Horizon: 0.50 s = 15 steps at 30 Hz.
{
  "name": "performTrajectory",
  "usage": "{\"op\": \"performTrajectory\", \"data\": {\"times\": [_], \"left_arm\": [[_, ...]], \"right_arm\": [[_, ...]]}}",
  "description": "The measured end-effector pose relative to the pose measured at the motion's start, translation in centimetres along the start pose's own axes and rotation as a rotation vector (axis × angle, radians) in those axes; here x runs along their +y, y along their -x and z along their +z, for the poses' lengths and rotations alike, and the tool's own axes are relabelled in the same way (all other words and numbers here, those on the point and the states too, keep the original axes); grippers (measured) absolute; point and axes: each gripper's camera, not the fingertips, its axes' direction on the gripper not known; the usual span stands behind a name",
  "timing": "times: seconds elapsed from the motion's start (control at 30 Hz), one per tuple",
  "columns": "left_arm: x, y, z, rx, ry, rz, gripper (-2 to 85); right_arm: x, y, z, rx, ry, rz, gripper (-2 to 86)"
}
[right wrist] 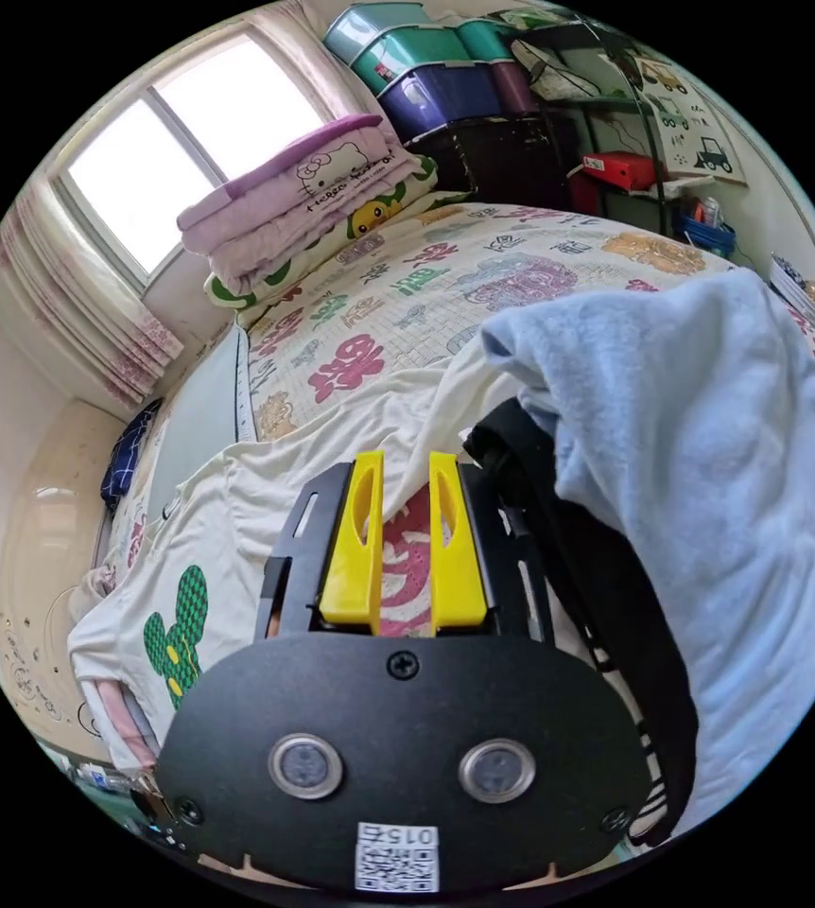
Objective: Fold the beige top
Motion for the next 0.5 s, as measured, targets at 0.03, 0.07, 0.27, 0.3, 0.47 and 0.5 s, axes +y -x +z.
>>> {"op": "performTrajectory", "data": {"times": [0.03, 0.07, 0.27, 0.3, 0.47, 0.5], "left_arm": [[0.0, 0.3, 0.1, 0.011, 0.0, -0.005, 1.6], [0.1, 0.9, 0.3, 0.041, 0.0, -0.02, 1.6], [1.0, 6.2, 2.0, 0.3, -0.015, -0.199, 1.7], [1.5, 7.1, 2.3, 0.353, -0.027, -0.228, 1.8], [2.0, 8.1, 3.1, 0.399, -0.032, -0.237, 3.3], [2.1, 8.2, 3.2, 0.404, -0.034, -0.238, 3.9]], "right_arm": [[-0.2, -0.1, 0.8, 0.005, -0.001, 0.0, 8.2], [-0.4, -0.1, 2.1, 0.027, -0.017, 0.003, 8.2], [0.4, 1.8, 9.0, 0.241, -0.103, 0.042, 8.5], [0.4, 1.9, 10.4, 0.287, -0.096, 0.058, 7.7], [1.9, 2.7, 11.4, 0.267, -0.148, 0.101, -0.1], [2.6, 4.3, 10.3, 0.214, -0.193, 0.035, -0.4]]}}
